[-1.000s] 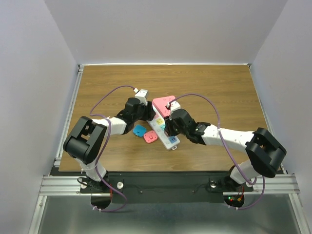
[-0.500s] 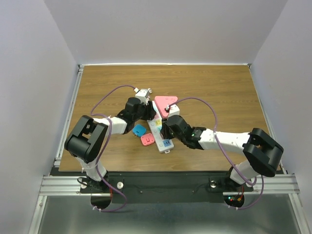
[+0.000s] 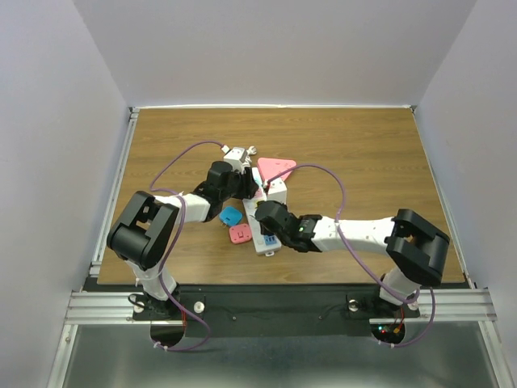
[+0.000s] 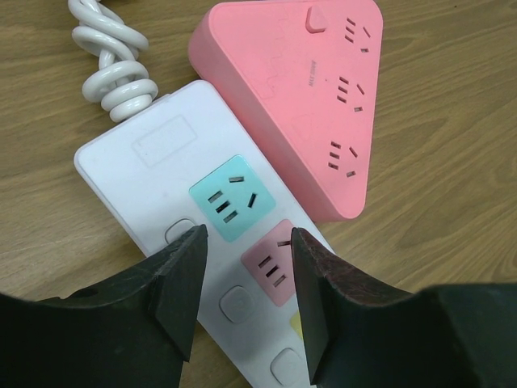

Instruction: Insert the plug

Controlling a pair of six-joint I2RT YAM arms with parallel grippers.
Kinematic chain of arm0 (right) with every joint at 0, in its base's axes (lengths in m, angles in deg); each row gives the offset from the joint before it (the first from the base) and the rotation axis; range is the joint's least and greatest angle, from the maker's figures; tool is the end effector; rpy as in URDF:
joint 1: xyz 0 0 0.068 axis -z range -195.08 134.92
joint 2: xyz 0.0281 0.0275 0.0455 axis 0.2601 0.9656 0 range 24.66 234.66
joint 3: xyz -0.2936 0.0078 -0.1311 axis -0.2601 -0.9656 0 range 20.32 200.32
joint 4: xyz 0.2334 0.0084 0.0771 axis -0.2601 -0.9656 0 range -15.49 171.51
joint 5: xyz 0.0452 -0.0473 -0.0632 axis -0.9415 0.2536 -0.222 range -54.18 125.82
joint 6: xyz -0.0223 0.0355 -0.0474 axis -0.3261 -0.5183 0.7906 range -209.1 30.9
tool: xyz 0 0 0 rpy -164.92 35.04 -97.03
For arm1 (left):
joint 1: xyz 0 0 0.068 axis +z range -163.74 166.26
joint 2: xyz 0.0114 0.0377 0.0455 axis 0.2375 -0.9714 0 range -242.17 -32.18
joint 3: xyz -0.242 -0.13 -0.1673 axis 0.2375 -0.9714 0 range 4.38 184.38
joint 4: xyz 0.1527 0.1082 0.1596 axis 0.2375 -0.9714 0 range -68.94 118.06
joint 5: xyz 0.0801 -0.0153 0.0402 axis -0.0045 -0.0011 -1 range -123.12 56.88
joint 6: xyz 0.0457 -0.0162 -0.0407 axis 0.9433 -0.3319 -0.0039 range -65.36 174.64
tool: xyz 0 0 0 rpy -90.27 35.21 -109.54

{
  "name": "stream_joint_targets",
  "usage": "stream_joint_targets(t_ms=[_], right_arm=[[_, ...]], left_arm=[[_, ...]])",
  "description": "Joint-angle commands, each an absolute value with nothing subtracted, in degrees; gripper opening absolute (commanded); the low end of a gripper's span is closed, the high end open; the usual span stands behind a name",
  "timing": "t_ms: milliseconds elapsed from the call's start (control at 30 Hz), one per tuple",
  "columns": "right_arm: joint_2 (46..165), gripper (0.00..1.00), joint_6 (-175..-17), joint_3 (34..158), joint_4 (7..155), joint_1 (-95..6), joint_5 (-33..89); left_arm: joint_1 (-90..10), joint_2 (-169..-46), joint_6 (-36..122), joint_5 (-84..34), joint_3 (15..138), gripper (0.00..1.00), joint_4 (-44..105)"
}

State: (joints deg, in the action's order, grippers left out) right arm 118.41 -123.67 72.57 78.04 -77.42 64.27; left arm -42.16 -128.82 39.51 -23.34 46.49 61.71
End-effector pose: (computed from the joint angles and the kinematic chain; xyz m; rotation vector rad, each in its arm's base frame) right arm 0.1755 0.2850 0.2381 -0.3103 2.2394 0.3197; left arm 0.3054 -0.1746 0.2310 0.3460 1.9586 -0.6652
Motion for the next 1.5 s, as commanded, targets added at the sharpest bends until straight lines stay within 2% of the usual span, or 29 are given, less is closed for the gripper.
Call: stream_joint_targets(t_ms=[0,467,600,800,1033,1467], right_arm=[[127.40,0.00,-126.27,68.83,58.22,-79.67,59.55],[136.71,0.00,-135.07,68.84,55.40,-84.34,59.99],[135.67,0.00,-135.59,68.66,55.40,-84.34,61.30],[132.94,0.00,-136.65,70.33,52.51,-84.07,65.87],[129.25,0.00,-134.90,72.26,50.31,-79.07,71.41],[127.31,0.00,-126.63,78.41,49.95,-69.13,78.54]], left_arm=[[-42.48,-131.49,39.26,-22.14,44.98,0.57,53.46],[-42.48,-131.32,39.17,-21.70,45.33,0.56,54.17],[-42.48,-130.09,38.82,-21.87,45.51,0.57,54.26],[-42.48,-125.17,38.38,-22.40,47.97,0.66,52.06],[-40.64,-116.47,39.00,-27.85,49.91,0.75,46.35],[-40.10,-100.13,35.66,-28.46,37.26,0.75,44.86]])
